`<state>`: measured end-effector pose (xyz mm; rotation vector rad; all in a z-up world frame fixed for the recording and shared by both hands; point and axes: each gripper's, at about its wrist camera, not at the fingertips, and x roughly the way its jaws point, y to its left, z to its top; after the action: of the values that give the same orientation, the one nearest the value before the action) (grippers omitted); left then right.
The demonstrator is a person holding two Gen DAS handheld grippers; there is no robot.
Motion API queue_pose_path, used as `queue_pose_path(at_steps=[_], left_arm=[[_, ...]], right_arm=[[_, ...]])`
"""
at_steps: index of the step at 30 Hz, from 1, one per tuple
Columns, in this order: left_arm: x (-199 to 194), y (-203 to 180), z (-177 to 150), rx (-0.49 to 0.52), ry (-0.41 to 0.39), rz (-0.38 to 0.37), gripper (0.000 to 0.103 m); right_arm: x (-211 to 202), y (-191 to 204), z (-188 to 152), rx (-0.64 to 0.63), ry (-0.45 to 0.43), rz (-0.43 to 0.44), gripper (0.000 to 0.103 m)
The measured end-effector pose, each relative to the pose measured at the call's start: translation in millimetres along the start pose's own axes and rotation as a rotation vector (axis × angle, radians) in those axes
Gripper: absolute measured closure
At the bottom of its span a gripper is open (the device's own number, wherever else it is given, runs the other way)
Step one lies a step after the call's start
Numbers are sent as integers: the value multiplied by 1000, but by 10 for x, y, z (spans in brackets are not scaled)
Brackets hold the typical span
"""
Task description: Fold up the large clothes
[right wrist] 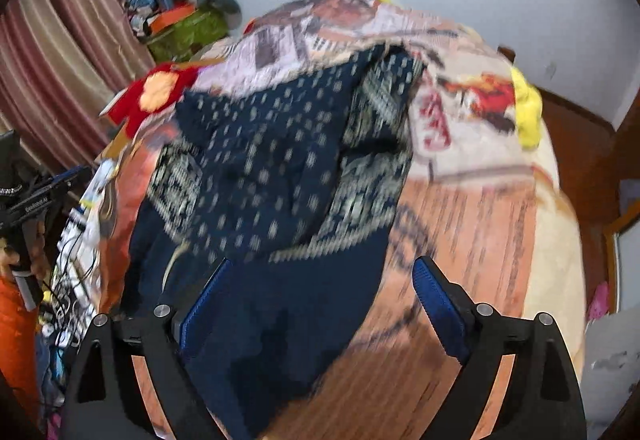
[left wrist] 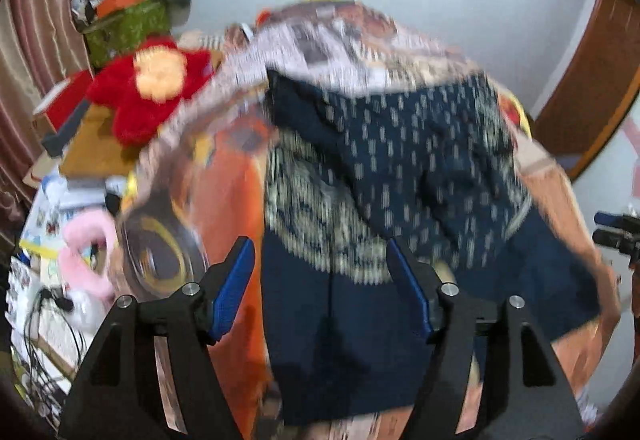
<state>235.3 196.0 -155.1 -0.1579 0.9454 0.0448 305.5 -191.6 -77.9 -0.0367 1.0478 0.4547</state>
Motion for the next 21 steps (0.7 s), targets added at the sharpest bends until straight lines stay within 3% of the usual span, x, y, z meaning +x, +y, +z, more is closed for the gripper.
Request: queue_pose_path(at_steps=[8,11,15,19,21], left_arm=[[477,293,-856,-166,214,-28,36],[571,435,-1104,-259,251,-49,36],[746,461,-1325,-335,318,-136,36],[853,359,-1365,-334,308,-141,36],[868,303,-1308,-325,307,-160,47]], right_arm=[[268,-57,-627,89,144,44,13],[254,-28,-679,76,123,47,13],[269,105,-702,39,106,100,14],[341,290,-707,-18,86,88,34],[360,343,-701,-26,72,94,45]])
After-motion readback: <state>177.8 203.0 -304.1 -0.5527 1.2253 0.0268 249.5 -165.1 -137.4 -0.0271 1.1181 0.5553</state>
